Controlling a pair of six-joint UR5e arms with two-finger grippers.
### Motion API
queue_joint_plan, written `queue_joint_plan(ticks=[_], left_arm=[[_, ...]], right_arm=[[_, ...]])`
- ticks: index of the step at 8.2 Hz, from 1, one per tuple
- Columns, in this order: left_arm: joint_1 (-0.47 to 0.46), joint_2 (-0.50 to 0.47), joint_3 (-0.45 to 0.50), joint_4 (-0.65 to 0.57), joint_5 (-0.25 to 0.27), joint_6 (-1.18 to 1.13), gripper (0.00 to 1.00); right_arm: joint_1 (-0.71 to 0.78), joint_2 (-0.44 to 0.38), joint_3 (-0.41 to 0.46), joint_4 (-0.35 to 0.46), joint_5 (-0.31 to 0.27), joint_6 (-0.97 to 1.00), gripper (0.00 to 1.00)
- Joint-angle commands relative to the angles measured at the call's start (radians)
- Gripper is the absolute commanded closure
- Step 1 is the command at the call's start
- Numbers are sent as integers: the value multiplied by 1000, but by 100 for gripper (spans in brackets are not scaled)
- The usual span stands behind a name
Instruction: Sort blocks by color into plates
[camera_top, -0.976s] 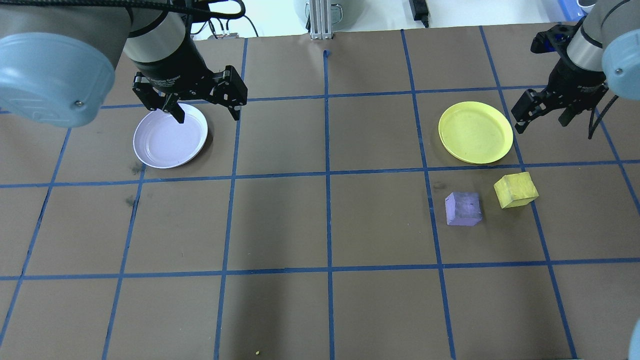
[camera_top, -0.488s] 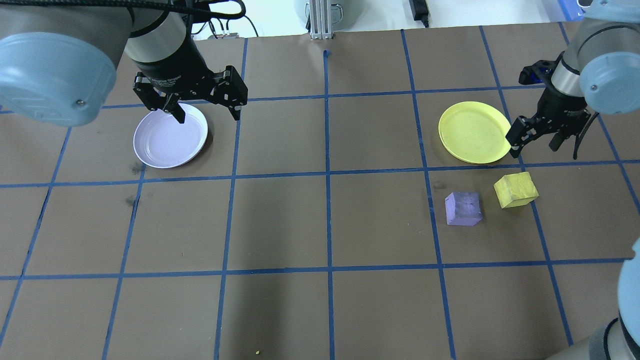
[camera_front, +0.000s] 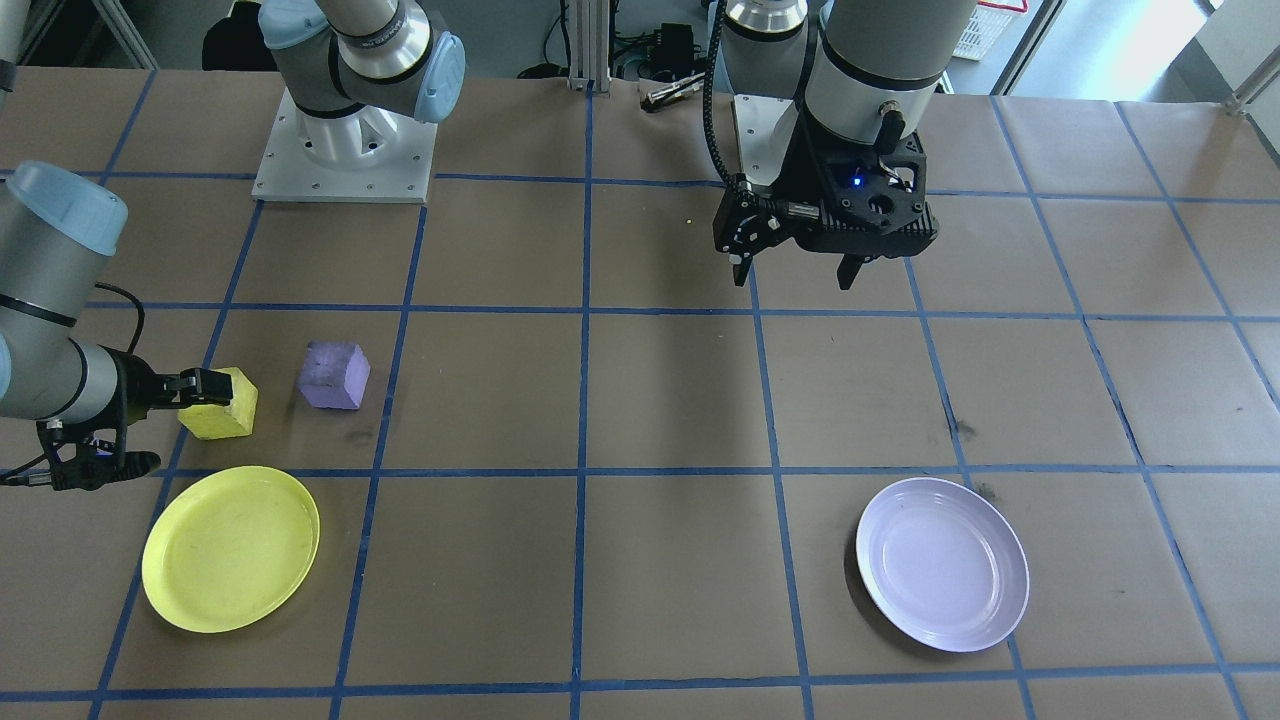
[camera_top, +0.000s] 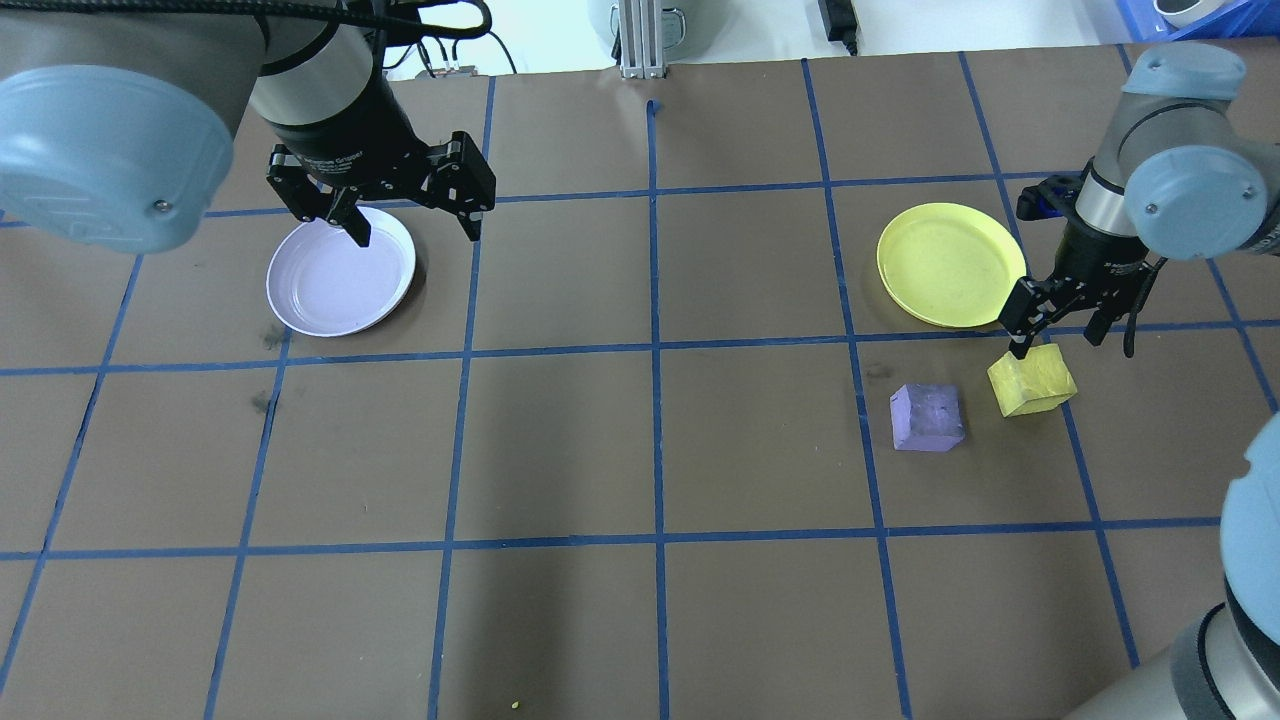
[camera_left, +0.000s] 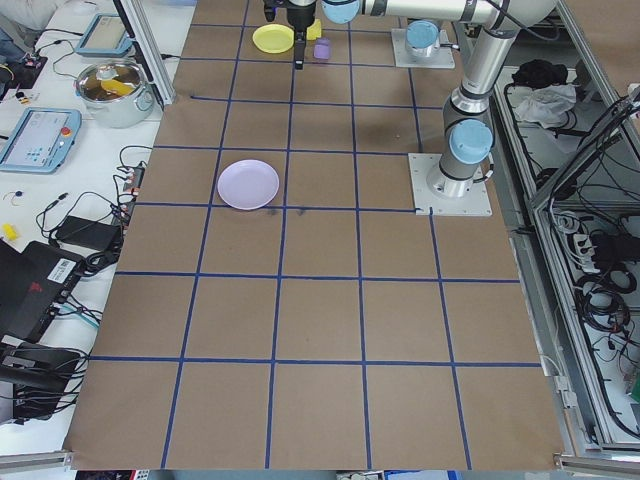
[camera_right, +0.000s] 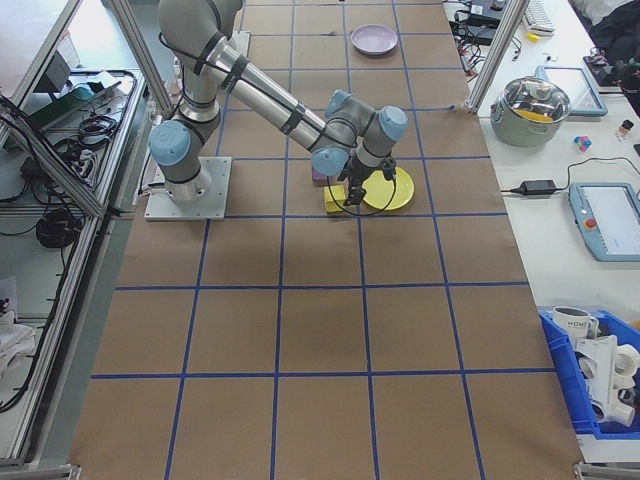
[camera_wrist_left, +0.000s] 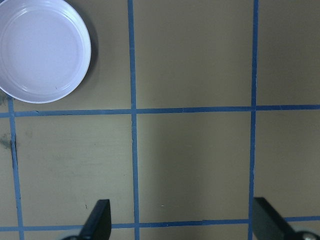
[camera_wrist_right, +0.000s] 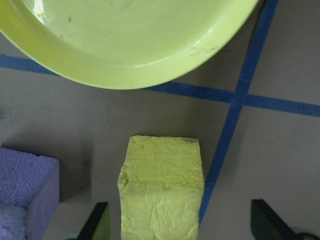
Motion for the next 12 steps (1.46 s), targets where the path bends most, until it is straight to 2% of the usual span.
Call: queue_joint_plan(ticks=[1,6,7,8,9,10,12], left_arm=[[0,0,0,0,0,0,0],[0,3,0,0,0,0,0],[0,6,0,0,0,0,0],[0,6,0,0,0,0,0],[1,7,-2,0,0,0,0],[0,7,-3,0,0,0,0],[0,12,-5,0,0,0,0]], right_arm=[[5,27,2,6,-5,5,0],[17,71,3,6,1,-6,0],[17,71,2,6,4,5,41],[16,74,2,5,5,3,70],[15,76,3,19,5,19,86],[15,68,0,41,5,49,100],[15,36,-57,43,5,57,100]])
